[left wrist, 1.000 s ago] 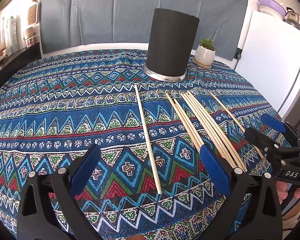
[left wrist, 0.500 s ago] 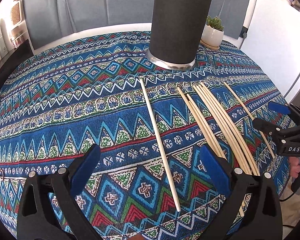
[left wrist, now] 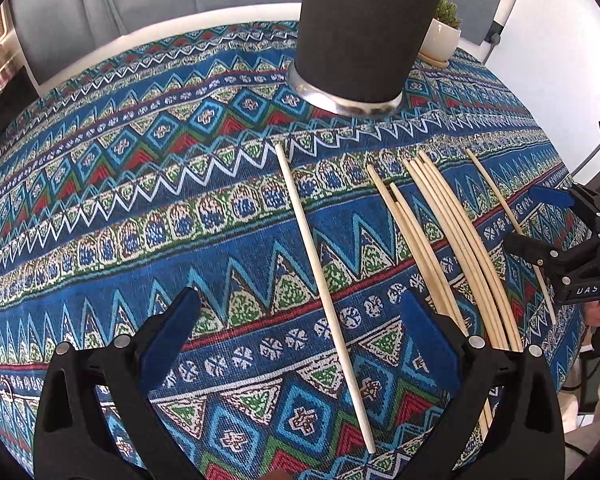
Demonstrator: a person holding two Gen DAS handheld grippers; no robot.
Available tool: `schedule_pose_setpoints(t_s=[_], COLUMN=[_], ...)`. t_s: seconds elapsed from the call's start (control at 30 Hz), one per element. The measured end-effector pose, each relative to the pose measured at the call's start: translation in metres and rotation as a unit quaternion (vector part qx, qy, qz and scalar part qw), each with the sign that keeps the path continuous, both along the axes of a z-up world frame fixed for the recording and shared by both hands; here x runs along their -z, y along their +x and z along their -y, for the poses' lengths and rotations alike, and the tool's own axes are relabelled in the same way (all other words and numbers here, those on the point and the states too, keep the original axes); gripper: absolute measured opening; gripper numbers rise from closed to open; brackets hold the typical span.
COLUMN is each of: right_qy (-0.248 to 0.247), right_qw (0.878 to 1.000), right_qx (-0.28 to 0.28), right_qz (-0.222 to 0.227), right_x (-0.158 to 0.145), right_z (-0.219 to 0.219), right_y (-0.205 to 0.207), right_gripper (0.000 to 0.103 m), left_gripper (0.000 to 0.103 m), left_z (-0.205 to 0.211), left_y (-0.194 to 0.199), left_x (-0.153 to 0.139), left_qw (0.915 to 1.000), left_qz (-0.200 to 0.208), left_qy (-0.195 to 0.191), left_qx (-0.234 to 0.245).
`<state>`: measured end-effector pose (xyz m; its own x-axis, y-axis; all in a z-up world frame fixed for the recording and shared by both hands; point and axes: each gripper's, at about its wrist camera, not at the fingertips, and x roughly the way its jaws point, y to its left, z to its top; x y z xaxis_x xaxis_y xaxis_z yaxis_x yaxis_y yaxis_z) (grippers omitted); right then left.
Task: Organize utensils
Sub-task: 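Lower the left and right grippers and each grasp one wooden stick, then lift the stick in the left gripper while the right gripper lifts its stick toward the black holder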
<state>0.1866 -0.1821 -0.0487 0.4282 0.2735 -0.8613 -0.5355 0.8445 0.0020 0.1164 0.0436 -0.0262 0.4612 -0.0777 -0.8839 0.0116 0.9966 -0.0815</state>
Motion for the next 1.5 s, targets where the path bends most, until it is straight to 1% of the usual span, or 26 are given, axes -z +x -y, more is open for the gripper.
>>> schedule_pose_setpoints(t_s=[0.07, 0.1, 0.13, 0.17, 0.27, 0.4, 0.5, 0.53, 0.6, 0.63, 0.67, 0.7, 0.73, 0.77, 0.8, 0.83, 0.87, 0.9, 0.93, 1.07, 1.1, 1.13, 1.17, 1.27, 1.4, 1.5], right_qy=[0.0, 0.0, -0.001, -0.003, -0.013, -0.029, -0.032, -0.034, -0.036, -0.035, -0.033, -0.032, -0.034, -0.039, -0.039, -0.038, -0.038, -0.034, -0.026, -0.015, -0.015, -0.014, -0.015, 0.0, 0.007, 0.007], right_qw=[1.0, 1.0, 0.999, 0.999, 0.999, 0.997, 0.997, 0.997, 0.996, 0.996, 0.996, 0.996, 0.996, 0.996, 0.995, 0.995, 0.996, 0.996, 0.997, 0.997, 0.997, 0.998, 0.998, 0.999, 1.0, 1.0], right_qx=[-0.02, -0.028, -0.034, -0.039, -0.041, -0.056, -0.062, -0.061, -0.064, -0.07, -0.076, -0.078, -0.078, -0.077, -0.078, -0.079, -0.074, -0.067, -0.06, -0.044, -0.048, -0.048, -0.042, -0.023, -0.016, -0.012], right_qz=[0.005, 0.004, 0.001, -0.003, -0.017, -0.036, -0.038, -0.039, -0.04, -0.038, -0.036, -0.037, -0.04, -0.039, -0.038, -0.038, -0.04, -0.045, -0.051, -0.062, -0.058, -0.049, -0.044, -0.035, -0.007, -0.001], right_x=[0.001, 0.001, 0.001, 0.002, 0.001, 0.001, 0.002, 0.002, 0.0, -0.002, -0.006, -0.009, -0.011, -0.011, -0.011, -0.011, -0.012, -0.012, -0.012, -0.013, -0.014, -0.017, -0.02, -0.034, -0.057, -0.071], right_z=[0.001, 0.001, 0.002, 0.002, 0.0, -0.005, -0.003, -0.004, -0.005, -0.005, -0.005, -0.003, -0.001, 0.001, 0.005, 0.009, 0.013, 0.018, 0.024, 0.044, 0.047, 0.054, 0.06, 0.076, 0.087, 0.09], right_y=[0.0, 0.001, 0.002, 0.004, 0.006, 0.013, 0.011, 0.011, 0.01, 0.008, 0.006, 0.005, 0.004, 0.004, 0.004, 0.003, 0.004, 0.006, 0.007, 0.007, 0.007, 0.007, 0.007, 0.01, 0.009, 0.008], right_gripper=[0.096, 0.096, 0.096, 0.096, 0.096, 0.096, 0.095, 0.094, 0.086, 0.066, 0.04, 0.027, 0.009, 0.006, 0.005, 0.005, 0.005, 0.005, 0.005, 0.005, 0.005, 0.005, 0.005, 0.005, 0.005, 0.005], left_gripper=[0.097, 0.097, 0.098, 0.099, 0.099, 0.099, 0.098, 0.097, 0.083, 0.07, 0.056, 0.051, 0.042, 0.031, 0.023, 0.012, 0.007, 0.005, 0.005, 0.005, 0.005, 0.005, 0.005, 0.005, 0.005, 0.005], left_z=[0.004, 0.008, 0.012, 0.011, 0.0, -0.005, -0.004, -0.004, -0.004, -0.004, -0.005, -0.007, -0.01, -0.014, -0.018, -0.023, -0.028, -0.033, -0.036, -0.041, -0.042, -0.044, -0.047, -0.052, -0.055, -0.06], left_y=[-0.001, -0.002, -0.003, -0.004, -0.001, 0.002, -0.002, -0.003, -0.004, -0.003, -0.002, -0.001, -0.001, -0.001, -0.002, -0.003, -0.004, -0.007, -0.009, -0.021, -0.024, -0.027, -0.03, -0.033, -0.04, -0.043], left_x=[0.003, 0.005, 0.006, 0.007, 0.009, 0.009, 0.009, 0.007, 0.003, 0.0, -0.003, -0.005, -0.005, -0.006, -0.007, -0.008, -0.008, -0.008, -0.008, -0.009, -0.01, -0.013, -0.015, -0.025, -0.045, -0.062], left_qw=[0.9996, 0.9985, 0.9974, 0.9972, 0.9968, 0.9948, 0.9941, 0.9938, 0.9928, 0.9928, 0.9925, 0.9923, 0.9922, 0.992, 0.9923, 0.9929, 0.9938, 0.9948, 0.9954, 0.9957, 0.9956, 0.9964, 0.9971, 0.998, 0.9984, 0.9983], left_qz=[-0.001, -0.001, 0.007, 0.011, 0.003, -0.018, -0.009, -0.01, -0.015, -0.019, -0.025, -0.032, -0.037, -0.039, -0.042, -0.047, -0.052, -0.053, -0.053, -0.058, -0.06, -0.057, -0.055, -0.041, -0.023, -0.014], left_qy=[0.023, 0.045, 0.057, 0.054, 0.051, 0.054, 0.055, 0.056, 0.056, 0.056, 0.056, 0.057, 0.057, 0.058, 0.057, 0.054, 0.047, 0.038, 0.031, 0.036, 0.043, 0.04, 0.032, 0.037, 0.042, 0.053], left_qx=[0.017, 0.031, 0.044, 0.05, 0.062, 0.084, 0.092, 0.096, 0.105, 0.104, 0.105, 0.105, 0.105, 0.105, 0.102, 0.095, 0.087, 0.078, 0.074, 0.063, 0.057, 0.049, 0.042, 0.032, 0.028, 0.02])
